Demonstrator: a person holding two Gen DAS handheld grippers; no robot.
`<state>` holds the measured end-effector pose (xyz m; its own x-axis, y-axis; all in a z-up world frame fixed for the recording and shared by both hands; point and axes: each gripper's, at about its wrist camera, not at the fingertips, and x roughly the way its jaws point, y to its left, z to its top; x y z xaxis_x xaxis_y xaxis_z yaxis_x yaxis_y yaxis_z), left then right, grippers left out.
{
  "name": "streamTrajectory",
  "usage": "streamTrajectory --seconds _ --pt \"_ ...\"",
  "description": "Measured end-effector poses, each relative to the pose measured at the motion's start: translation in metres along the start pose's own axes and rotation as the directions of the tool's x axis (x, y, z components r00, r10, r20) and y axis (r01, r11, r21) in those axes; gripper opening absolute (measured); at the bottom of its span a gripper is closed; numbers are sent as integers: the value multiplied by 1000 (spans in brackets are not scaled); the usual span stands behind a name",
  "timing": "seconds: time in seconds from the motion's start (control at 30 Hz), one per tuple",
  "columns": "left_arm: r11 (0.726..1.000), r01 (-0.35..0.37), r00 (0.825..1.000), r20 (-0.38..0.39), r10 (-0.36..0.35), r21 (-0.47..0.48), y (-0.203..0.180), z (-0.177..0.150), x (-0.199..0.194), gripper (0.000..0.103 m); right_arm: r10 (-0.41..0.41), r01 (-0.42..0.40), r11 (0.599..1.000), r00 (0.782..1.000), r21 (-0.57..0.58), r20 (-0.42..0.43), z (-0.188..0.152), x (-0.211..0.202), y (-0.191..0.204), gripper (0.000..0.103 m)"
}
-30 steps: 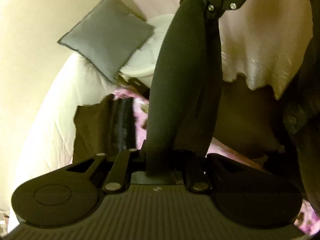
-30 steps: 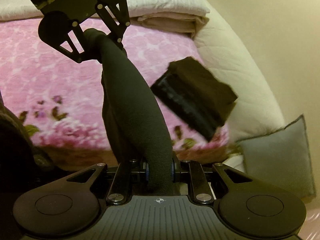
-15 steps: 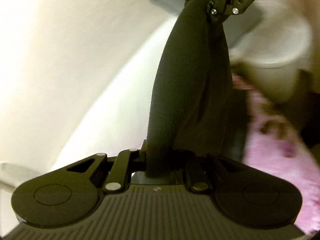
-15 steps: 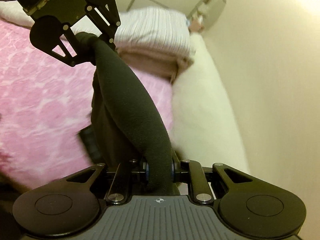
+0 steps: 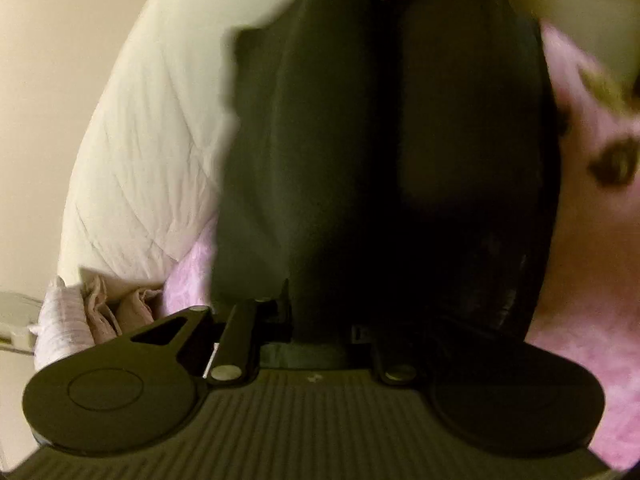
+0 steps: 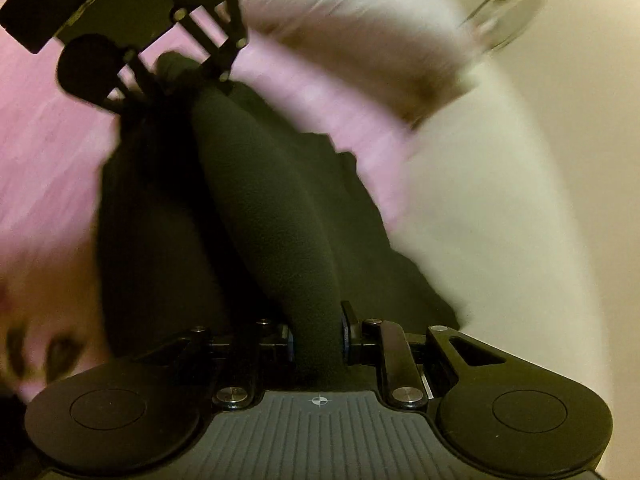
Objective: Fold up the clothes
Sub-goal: 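Carry the folded shirt with both grippers toward the clothes stack, then lower the shirt onto the dark clothes stack and open both grippers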
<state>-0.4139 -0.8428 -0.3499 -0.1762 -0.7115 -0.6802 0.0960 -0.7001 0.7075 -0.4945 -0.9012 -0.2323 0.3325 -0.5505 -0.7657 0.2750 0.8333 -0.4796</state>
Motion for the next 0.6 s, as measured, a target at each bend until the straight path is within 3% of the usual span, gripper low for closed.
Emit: streamTrajectory --seconds 0.07,0.17,0.23,0.3,0.37,0.47,0.53,0.6 --pt "999 -30 999 14 30 -17 -6 -8 -5 19 -6 6 1000 1000 -28 -4 -8 3 14 26" --pt "1000 -10 1000 20 10 -13 2 -21 -16 21 -19 18 1000 1000 -14 -12 -6 -4 12 27" --pt "1000 5 1000 25 -5 -2 7 -27 -18 21 -27 27 1000 999 -5 -17 -5 -8 11 27" --pt "1000 23 999 24 -23 8 9 -32 -17 15 -35 35 999 999 4 -22 -3 -12 9 26" --pt "1000 20 999 29 -20 6 11 -34 -26 13 -43 44 999 999 13 -27 -2 -17 8 15" --pt "1000 -24 998 61 25 -19 12 -36 -57 12 -56 57 998 998 26 -35 0 -23 6 14" --pt "999 -18 997 68 20 -27 5 -40 -68 12 -64 65 997 997 35 -40 2 -27 5 14" --pt "1000 21 999 50 -20 -20 -5 -47 -55 12 -36 38 999 998 32 -61 -2 -25 16 14"
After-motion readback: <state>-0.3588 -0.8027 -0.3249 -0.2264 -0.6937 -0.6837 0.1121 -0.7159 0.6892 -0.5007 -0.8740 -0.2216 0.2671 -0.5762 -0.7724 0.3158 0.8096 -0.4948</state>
